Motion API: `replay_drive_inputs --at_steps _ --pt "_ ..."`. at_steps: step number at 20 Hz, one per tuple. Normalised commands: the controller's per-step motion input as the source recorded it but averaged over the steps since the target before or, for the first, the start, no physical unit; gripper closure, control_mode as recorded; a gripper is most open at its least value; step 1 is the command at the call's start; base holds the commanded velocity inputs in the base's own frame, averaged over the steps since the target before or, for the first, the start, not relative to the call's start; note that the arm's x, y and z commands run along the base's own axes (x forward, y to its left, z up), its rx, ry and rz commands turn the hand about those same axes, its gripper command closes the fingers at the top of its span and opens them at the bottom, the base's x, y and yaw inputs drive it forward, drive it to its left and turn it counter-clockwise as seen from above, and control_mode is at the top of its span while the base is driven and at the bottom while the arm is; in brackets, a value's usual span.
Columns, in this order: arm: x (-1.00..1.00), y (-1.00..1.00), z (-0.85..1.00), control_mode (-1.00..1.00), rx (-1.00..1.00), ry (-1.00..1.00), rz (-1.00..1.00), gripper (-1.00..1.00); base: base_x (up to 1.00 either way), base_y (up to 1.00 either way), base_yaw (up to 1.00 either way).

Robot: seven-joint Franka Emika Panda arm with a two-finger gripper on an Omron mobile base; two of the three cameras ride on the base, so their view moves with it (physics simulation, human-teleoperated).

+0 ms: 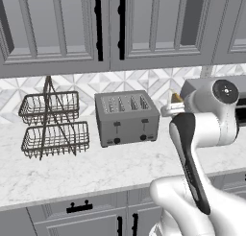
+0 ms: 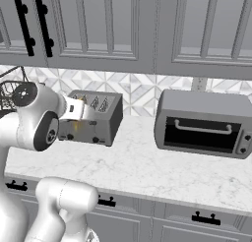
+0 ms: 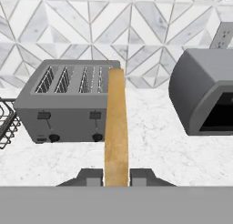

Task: Start the toaster. Once the lever pops up, take the bread to the plate on the dining counter.

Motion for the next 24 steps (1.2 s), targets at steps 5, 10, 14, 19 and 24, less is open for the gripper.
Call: replay_drive_inputs --at_steps 5,10,14,19,24 --pt "-0.54 0.0 0.0 -1.0 0.0 0.01 0.06 1.0 0.0 0.0 0.0" --pt "-0.38 0.01 0.0 -1.0 0.0 0.0 0.01 1.0 0.0 0.0 0.0" --pt "-0.23 0.0 0.0 -1.0 0.0 0.0 0.0 1.0 0.0 0.0 0.0" --pt "-0.16 0.0 0.0 -1.0 0.0 0.0 0.0 1.0 0.0 0.0 0.0" --pt "-0.1 0.0 0.0 -1.0 0.0 0.0 0.0 1.0 0.0 0.0 0.0"
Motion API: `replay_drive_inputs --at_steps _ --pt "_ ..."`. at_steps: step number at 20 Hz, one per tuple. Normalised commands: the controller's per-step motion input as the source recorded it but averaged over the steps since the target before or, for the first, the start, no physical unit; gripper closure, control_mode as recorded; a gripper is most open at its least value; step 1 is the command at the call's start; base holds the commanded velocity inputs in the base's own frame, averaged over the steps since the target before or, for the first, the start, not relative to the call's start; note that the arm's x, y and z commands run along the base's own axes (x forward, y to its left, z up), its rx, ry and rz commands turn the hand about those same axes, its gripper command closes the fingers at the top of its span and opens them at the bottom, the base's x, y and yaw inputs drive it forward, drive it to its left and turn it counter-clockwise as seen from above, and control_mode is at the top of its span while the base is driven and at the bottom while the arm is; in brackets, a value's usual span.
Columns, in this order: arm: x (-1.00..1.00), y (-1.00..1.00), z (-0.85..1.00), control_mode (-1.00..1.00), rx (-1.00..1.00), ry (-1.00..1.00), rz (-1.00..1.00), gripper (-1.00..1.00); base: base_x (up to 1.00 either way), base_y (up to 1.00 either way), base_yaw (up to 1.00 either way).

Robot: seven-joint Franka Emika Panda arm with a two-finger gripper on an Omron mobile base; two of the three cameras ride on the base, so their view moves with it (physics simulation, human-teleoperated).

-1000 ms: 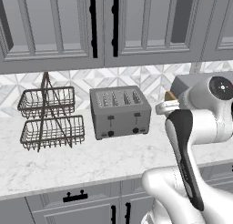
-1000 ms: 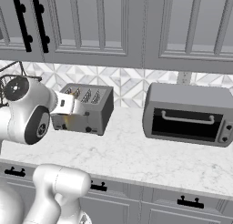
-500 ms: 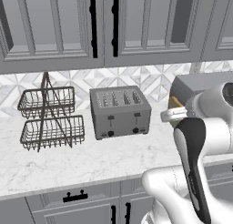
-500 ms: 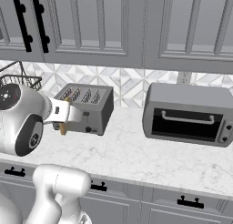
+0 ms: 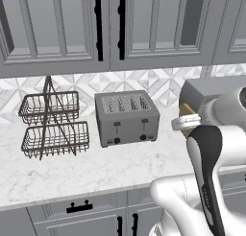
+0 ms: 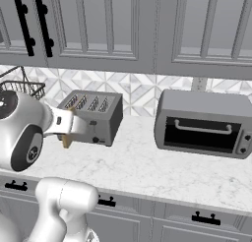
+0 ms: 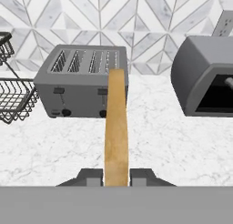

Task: Start the toaster. Once the lever pops up, take the bread to the plate on the dining counter.

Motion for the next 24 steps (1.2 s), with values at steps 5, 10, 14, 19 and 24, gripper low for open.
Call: replay_drive_inputs --at_steps 5,10,14,19,24 --pt "-0.14 0.0 0.0 -1.0 0.0 0.0 0.0 1.0 0.0 0.0 0.0" --pt "-0.12 -0.01 0.0 1.0 0.0 0.0 0.0 1.0 -0.15 -0.02 0.0" --pt "0.0 0.0 0.0 1.0 0.0 0.0 0.0 1.0 -0.73 -0.05 0.14" --pt "0.0 0.0 0.0 1.0 0.0 0.0 0.0 1.0 -0.75 0.01 0.67" --pt "0.0 0.0 0.0 1.0 0.0 0.0 0.0 1.0 -0.33 0.01 0.98"
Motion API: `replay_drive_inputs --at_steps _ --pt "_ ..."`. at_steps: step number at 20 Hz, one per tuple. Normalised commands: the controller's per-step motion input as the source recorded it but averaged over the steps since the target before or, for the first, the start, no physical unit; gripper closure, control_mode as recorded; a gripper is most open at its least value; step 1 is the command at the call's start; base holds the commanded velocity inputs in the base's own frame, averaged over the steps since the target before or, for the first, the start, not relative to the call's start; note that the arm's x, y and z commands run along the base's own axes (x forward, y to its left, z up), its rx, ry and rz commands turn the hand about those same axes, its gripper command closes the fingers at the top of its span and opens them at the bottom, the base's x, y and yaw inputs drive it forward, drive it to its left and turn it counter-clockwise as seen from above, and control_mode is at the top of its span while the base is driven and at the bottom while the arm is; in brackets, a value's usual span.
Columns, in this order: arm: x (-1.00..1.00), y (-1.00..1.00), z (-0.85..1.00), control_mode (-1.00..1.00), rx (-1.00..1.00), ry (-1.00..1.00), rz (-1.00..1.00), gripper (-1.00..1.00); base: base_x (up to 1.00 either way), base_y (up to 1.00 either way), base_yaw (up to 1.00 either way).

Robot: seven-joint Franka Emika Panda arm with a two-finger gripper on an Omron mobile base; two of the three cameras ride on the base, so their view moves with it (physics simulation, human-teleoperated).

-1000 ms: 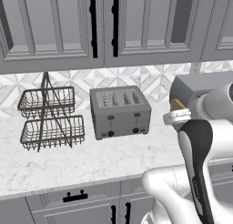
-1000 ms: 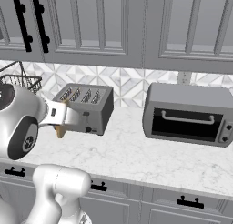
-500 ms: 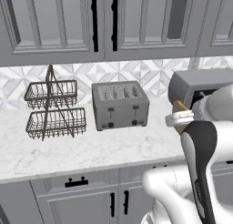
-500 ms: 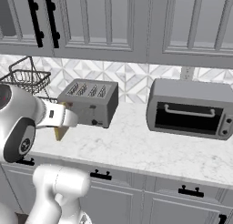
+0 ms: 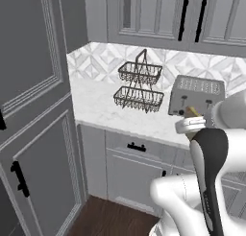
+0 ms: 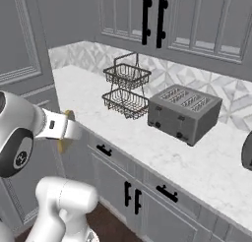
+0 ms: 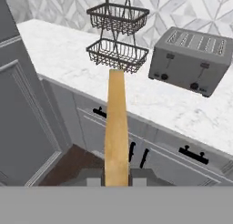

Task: Start the toaster. Once the lever pops up, take the bread to the plate on the dining counter.

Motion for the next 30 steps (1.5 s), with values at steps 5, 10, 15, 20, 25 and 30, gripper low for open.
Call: replay_drive_inputs --at_steps 5,10,15,20,25,30 --pt "0.0 0.0 0.0 1.0 0.0 0.0 0.0 1.0 -0.17 0.0 1.0" --pt "0.0 0.0 0.0 1.0 0.0 0.0 0.0 1.0 -0.24 0.0 1.0" --pt "0.0 0.0 0.0 1.0 0.0 0.0 0.0 1.0 -0.17 0.0 1.0" --pt "0.0 0.0 0.0 1.0 0.0 0.0 0.0 1.0 -0.15 0.0 1.0" --pt "0.0 0.0 0.0 1.0 0.0 0.0 0.0 1.0 -0.15 0.0 1.0" --pt "0.0 0.0 0.0 1.0 0.0 0.0 0.0 1.0 -0.11 0.0 1.0"
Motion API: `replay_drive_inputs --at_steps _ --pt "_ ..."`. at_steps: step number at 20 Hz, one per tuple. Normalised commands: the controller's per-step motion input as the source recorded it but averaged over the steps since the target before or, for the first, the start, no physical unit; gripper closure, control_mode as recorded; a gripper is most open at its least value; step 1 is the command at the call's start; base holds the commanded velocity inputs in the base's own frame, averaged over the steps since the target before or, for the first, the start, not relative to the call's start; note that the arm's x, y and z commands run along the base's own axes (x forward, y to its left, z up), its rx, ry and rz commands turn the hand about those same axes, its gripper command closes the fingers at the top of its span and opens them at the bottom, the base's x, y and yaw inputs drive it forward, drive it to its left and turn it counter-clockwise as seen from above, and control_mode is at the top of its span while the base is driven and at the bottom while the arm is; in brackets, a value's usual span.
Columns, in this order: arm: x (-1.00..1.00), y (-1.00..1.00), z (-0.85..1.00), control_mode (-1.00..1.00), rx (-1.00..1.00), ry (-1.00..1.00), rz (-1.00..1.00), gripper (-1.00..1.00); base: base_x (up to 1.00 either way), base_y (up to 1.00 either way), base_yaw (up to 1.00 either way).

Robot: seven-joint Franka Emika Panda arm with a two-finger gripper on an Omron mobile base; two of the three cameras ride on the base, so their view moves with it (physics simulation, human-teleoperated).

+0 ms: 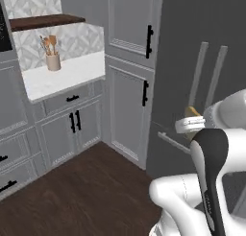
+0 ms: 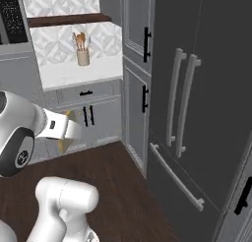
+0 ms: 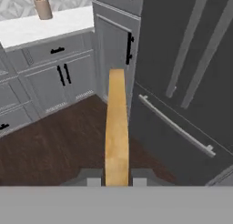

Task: Start the toaster. Once the lever pops up, take the bread to the plate on the dining counter.

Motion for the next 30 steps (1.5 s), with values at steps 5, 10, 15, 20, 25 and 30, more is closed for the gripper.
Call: replay_drive_inputs --at_steps 5,10,15,20,25,30 --pt "0.0 0.0 0.0 1.0 0.0 0.0 0.0 1.0 -0.09 0.0 1.0" --pt "0.0 0.0 0.0 1.0 0.0 0.0 0.0 1.0 -0.02 0.0 1.0" --pt "0.0 0.0 0.0 1.0 0.0 0.0 0.0 1.0 0.0 0.0 1.0" --pt "0.0 0.0 0.0 1.0 0.0 0.0 0.0 1.0 0.0 0.0 1.0" --pt "0.0 0.0 0.0 1.0 0.0 0.0 0.0 1.0 0.12 0.0 0.97" --pt "0.0 0.0 0.0 1.0 0.0 0.0 0.0 1.0 0.7 -0.02 0.8"
